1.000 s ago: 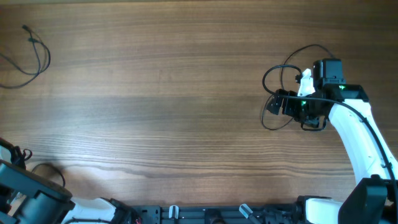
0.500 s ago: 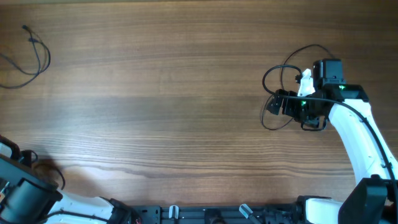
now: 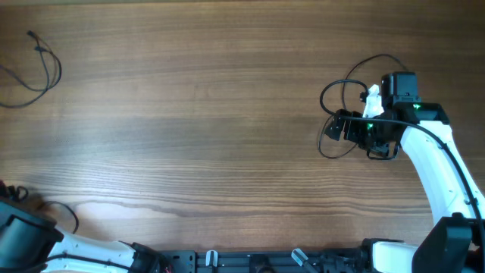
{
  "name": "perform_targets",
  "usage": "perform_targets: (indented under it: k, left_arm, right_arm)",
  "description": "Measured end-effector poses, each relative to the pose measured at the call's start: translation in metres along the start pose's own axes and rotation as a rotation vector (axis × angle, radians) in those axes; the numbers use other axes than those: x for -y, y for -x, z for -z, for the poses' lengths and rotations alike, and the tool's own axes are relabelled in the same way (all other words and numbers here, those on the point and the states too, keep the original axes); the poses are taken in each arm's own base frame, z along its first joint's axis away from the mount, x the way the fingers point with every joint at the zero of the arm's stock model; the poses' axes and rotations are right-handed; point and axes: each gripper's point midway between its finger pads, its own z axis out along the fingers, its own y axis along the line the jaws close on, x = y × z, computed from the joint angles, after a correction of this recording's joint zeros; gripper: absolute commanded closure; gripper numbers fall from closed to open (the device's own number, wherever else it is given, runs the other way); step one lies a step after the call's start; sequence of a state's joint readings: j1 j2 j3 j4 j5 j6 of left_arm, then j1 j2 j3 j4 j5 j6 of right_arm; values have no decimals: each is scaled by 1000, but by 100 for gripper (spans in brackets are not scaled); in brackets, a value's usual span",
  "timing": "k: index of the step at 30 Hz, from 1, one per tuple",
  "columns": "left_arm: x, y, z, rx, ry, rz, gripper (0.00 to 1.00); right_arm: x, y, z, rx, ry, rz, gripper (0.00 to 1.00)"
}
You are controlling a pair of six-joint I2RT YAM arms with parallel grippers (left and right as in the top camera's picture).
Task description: Untangle cables
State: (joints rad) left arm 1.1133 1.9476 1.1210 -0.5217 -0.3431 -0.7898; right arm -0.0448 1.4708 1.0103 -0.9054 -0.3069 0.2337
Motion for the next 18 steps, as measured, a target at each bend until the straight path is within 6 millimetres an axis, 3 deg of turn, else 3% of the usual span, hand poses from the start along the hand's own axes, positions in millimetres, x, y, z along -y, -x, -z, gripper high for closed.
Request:
perform_targets:
  k: [2, 11, 13, 15, 18]
  left_arm:
    - [4, 1, -2, -8, -21, 23, 96]
    - [18, 5, -1, -25, -55, -41, 96]
    - [30, 5, 5, -64, -84, -91, 96]
    - [56, -12, 16, -119, -149, -181, 96]
    - [99, -60, 50, -209, -244, -387, 96]
  right_arm:
    - [0, 0, 0, 0, 0, -3, 0]
    - [0, 0, 0, 1, 0, -26, 0]
    - [0, 2, 0, 8, 2, -31, 0]
    - [-1, 4, 0, 14, 4, -34, 0]
    - [-2, 7, 0, 26, 7, -37, 0]
